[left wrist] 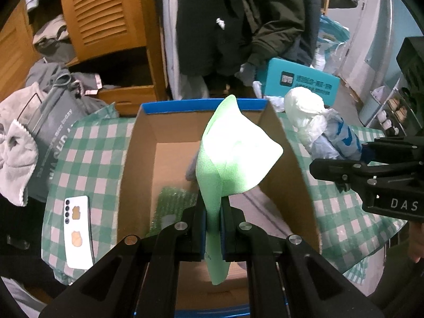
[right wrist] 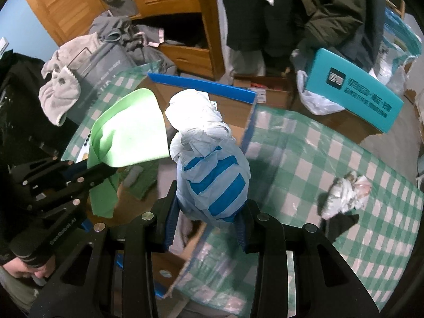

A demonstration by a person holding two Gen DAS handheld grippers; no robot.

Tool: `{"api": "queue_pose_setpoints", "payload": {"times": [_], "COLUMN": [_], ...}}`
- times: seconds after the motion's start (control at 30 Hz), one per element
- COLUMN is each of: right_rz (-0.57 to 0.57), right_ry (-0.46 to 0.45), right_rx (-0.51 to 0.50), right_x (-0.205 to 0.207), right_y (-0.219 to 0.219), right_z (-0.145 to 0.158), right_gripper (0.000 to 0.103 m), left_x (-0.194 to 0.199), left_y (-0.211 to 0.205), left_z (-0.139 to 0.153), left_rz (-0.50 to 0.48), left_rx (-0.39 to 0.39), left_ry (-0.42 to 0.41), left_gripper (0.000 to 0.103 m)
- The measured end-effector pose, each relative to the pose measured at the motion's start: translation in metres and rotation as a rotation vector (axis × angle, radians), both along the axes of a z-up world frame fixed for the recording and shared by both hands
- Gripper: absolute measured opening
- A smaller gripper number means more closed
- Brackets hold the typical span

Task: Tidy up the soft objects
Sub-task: 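Carry the green cloth and blue-white striped sock over the box, then open both tools to drop the green cloth and striped sock into the box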

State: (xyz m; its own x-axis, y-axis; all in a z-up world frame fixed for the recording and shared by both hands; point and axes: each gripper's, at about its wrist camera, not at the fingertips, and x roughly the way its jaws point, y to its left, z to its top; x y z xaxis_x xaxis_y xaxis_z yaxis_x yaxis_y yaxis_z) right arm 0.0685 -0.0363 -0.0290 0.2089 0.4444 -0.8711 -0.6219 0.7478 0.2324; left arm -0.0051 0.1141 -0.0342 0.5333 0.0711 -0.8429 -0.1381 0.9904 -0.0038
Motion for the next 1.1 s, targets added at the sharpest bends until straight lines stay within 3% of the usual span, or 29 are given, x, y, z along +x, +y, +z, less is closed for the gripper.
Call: {"api": "queue_pose_setpoints", "payload": {"times": [0.33, 0.4, 0.43, 0.5, 0.57, 0.63, 0.8, 0.93, 1.1], "right_rz": [0.019, 0.020, 0.018, 0.016, 0.016, 0.012, -0.011, -0.034, -0.064], "right_ry": [0.042, 0.049, 0.048, 0.051, 0.055, 0.041, 0.031, 0.019, 0.011], "right_rx": [-0.016, -0.024, -0.028, -0.031, -0.026, -0.029, -0.036, -0.047, -0.058], "right_x": [0.004, 0.005, 0.005, 0.005, 0.005, 0.004, 0.006, 0.006, 0.006], "right_y": [0.027, 0.030, 0.032, 0.033, 0.033, 0.031, 0.020, 0.009, -0.007], "right_z": [-0.020, -0.023, -0.024, -0.025, -0.025, -0.023, -0.021, -0.019, -0.018], "right_gripper": [0.038, 0.039, 0.041, 0.048, 0.060, 0.064, 0.066, 0.069, 0.072], "left_x": [0.001, 0.002, 0.002, 0.002, 0.002, 0.003, 0.004, 0.004, 0.007], "left_y": [0.020, 0.023, 0.024, 0.025, 0.024, 0.023, 0.018, 0.009, -0.003], "left_z": [-0.016, -0.018, -0.020, -0.020, -0.020, -0.020, -0.018, -0.014, -0.008], "left_rz": [0.042, 0.051, 0.054, 0.057, 0.055, 0.052, 0.036, 0.019, -0.006], "left_rx": [-0.001, -0.010, -0.015, -0.016, -0.007, -0.003, -0.013, -0.011, -0.013], "left_ry": [0.039, 0.048, 0.052, 0.051, 0.050, 0.050, 0.042, 0.027, 0.013], "left_gripper": [0.009, 0.017, 0.026, 0.034, 0.036, 0.037, 0.038, 0.050, 0.054]}}
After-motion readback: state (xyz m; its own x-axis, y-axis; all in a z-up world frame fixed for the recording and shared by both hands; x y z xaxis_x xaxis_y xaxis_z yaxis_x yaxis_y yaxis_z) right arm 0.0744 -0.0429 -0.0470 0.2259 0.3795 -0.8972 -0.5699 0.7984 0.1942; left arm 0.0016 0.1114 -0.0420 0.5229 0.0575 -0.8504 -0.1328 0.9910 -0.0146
